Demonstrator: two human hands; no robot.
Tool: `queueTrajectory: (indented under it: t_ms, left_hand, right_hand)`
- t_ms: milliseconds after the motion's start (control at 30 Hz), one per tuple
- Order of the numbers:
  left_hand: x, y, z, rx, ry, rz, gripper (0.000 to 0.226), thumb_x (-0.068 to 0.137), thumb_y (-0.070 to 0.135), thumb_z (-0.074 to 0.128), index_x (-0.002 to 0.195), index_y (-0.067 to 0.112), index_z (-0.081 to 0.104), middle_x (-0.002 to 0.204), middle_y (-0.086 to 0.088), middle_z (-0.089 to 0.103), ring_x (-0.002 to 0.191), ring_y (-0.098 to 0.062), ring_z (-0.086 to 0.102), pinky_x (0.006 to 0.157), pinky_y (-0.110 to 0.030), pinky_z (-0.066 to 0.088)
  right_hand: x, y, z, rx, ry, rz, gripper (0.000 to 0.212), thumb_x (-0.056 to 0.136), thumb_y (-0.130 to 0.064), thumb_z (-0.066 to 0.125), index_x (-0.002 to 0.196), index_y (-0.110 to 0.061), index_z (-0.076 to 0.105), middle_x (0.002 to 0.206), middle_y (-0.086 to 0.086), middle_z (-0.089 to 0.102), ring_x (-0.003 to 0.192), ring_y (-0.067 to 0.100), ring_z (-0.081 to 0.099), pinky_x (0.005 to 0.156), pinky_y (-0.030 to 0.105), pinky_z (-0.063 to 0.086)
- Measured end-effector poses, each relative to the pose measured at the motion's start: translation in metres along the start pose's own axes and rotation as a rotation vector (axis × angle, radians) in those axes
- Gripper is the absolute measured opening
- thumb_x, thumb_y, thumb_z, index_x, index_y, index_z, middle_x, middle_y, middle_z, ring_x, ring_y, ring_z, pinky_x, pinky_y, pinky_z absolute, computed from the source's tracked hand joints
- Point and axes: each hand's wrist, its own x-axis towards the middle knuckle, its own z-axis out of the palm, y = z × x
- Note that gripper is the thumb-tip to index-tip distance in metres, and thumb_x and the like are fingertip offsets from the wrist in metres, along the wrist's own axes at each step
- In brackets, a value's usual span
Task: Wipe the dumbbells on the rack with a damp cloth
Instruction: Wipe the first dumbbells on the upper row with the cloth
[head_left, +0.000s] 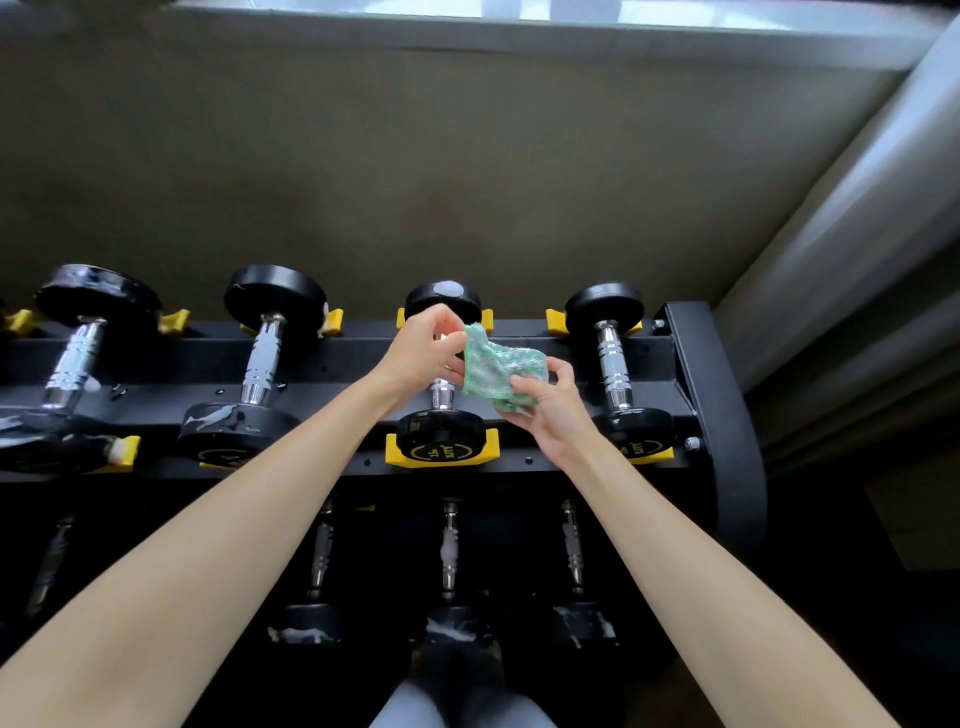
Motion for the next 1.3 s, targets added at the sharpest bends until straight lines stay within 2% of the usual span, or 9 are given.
queueTrajectory:
  t_ms: [167, 367, 500, 567, 667, 867, 1100, 1200, 1300]
  left_hand:
    - [0.004, 0.012, 0.012, 0.196, -0.088, 0.177, 0.012, 0.091, 0.005, 0.049, 0.082, 0.01, 0.055, 0.094, -0.011, 0.058, 0.055, -0.014, 0.066, 0.053, -0.024, 0.055]
    - [0.012, 0.015, 0.021, 0.568, -0.267, 0.222, 0.028, 0.079, 0.005, 0.067, 0.104, 0.017, 0.06, 0.108, 0.007, 0.045, 0.088, -0.016, 0.055, 0.051, -0.021, 0.05]
    - [0.012, 0.016, 0.022, 0.618, -0.296, 0.24, 0.049, 0.072, 0.01, 0.074, 0.113, 0.021, 0.05, 0.107, 0.01, 0.049, 0.083, -0.006, 0.049, 0.061, -0.015, 0.039]
    - [0.008, 0.015, 0.021, 0.511, -0.236, 0.197, 0.043, 0.075, 0.007, 0.069, 0.11, 0.02, 0.047, 0.108, 0.008, 0.05, 0.073, -0.004, 0.05, 0.06, -0.015, 0.038]
    - [0.003, 0.009, 0.013, 0.497, -0.078, 0.101, 0.029, 0.081, 0.002, 0.054, 0.106, 0.016, 0.049, 0.11, 0.004, 0.05, 0.082, -0.01, 0.047, 0.069, -0.018, 0.034]
    - [-0.013, -0.023, -0.007, 0.786, -0.256, -0.196, 0.031, 0.081, 0.004, 0.049, 0.108, 0.017, 0.057, 0.11, -0.002, 0.059, 0.099, -0.018, 0.053, 0.078, -0.027, 0.042]
    - [-0.019, -0.039, -0.024, 0.462, -0.119, -0.24, 0.039, 0.079, -0.009, 0.038, 0.097, 0.015, 0.062, 0.102, -0.004, 0.063, 0.101, -0.02, 0.056, 0.088, -0.034, 0.049]
    - [-0.022, -0.05, -0.034, 0.253, -0.016, -0.256, 0.036, 0.081, -0.013, 0.038, 0.096, 0.01, 0.061, 0.106, -0.012, 0.061, 0.1, -0.022, 0.058, 0.082, -0.032, 0.053]
    - [-0.031, -0.066, -0.043, 0.142, 0.059, -0.288, 0.036, 0.084, -0.016, 0.036, 0.099, 0.007, 0.059, 0.102, -0.011, 0.058, 0.095, -0.022, 0.058, 0.073, -0.027, 0.052]
  right_hand:
    - [0.003, -0.006, 0.006, -0.101, 0.001, -0.043, 0.037, 0.09, 0.001, 0.054, 0.118, -0.015, 0.036, 0.113, 0.013, 0.057, 0.097, 0.027, 0.062, 0.084, 0.042, 0.052]
    - [0.002, -0.014, -0.005, 0.384, -0.207, 0.145, 0.042, 0.094, -0.03, 0.042, 0.124, -0.001, 0.049, 0.113, 0.022, 0.062, 0.103, 0.037, 0.061, 0.094, 0.052, 0.047]
    - [0.005, -0.009, -0.007, 0.231, -0.232, 0.14, 0.038, 0.093, -0.024, 0.052, 0.128, -0.008, 0.05, 0.118, 0.013, 0.062, 0.104, 0.025, 0.062, 0.092, 0.043, 0.052]
    - [0.01, -0.006, -0.011, 0.246, -0.206, 0.13, 0.038, 0.094, -0.015, 0.051, 0.13, -0.007, 0.046, 0.119, 0.014, 0.06, 0.1, 0.025, 0.063, 0.084, 0.041, 0.056]
    - [0.015, -0.001, -0.021, 0.104, -0.066, 0.121, 0.028, 0.094, -0.012, 0.051, 0.121, -0.01, 0.044, 0.118, 0.013, 0.055, 0.098, 0.026, 0.06, 0.072, 0.04, 0.056]
    - [0.012, 0.03, -0.028, -0.352, 0.14, 0.145, 0.024, 0.09, -0.008, 0.056, 0.109, -0.017, 0.044, 0.1, 0.003, 0.053, 0.082, 0.016, 0.058, 0.07, 0.036, 0.054]
    - [-0.002, 0.045, -0.008, -0.393, 0.181, 0.081, 0.025, 0.089, -0.013, 0.056, 0.112, -0.021, 0.049, 0.104, 0.005, 0.057, 0.087, 0.019, 0.061, 0.078, 0.037, 0.056]
    - [-0.014, 0.044, 0.006, -0.506, 0.184, -0.081, 0.028, 0.088, -0.016, 0.056, 0.114, -0.023, 0.053, 0.103, 0.003, 0.059, 0.088, 0.016, 0.059, 0.072, 0.028, 0.052]
    - [-0.025, 0.05, 0.026, -0.706, 0.232, -0.225, 0.032, 0.087, -0.021, 0.058, 0.118, -0.024, 0.054, 0.102, 0.002, 0.059, 0.092, 0.018, 0.059, 0.08, 0.032, 0.051]
